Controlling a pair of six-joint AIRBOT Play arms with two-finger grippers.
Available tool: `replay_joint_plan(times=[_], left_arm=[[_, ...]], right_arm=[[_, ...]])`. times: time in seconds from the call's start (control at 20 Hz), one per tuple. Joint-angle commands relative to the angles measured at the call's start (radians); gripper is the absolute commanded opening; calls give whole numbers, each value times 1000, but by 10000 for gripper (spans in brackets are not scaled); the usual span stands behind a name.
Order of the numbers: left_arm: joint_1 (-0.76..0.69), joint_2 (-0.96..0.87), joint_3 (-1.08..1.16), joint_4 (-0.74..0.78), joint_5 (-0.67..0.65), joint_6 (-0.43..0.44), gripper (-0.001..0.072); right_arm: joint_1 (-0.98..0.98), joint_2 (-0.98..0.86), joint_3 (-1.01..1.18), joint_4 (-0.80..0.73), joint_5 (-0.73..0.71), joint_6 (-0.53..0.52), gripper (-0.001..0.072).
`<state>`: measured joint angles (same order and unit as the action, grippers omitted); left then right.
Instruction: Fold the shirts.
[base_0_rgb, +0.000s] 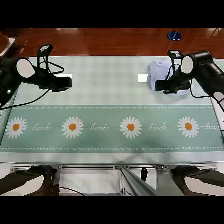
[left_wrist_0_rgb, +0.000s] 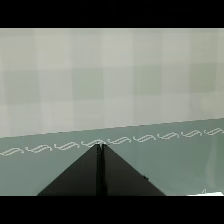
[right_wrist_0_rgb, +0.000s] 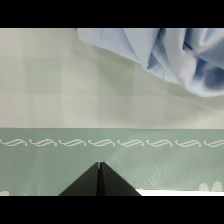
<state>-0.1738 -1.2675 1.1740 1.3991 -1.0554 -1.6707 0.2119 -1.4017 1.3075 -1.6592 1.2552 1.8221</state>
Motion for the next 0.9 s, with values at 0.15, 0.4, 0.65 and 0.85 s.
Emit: replay_joint_plan(times=[0.15,0.4,0.65,0.85], left_arm=[[1,-1,0,0,0,0,18],[1,-1,0,0,0,0,18],[1,-1,0,0,0,0,17],[1,-1,0,0,3,0,18]], right_arm=[[1,-1,0,0,0,0,16],[1,-1,0,0,0,0,16],[1,-1,0,0,0,0,16],[1,-1,0,-3,-51,-2,16]])
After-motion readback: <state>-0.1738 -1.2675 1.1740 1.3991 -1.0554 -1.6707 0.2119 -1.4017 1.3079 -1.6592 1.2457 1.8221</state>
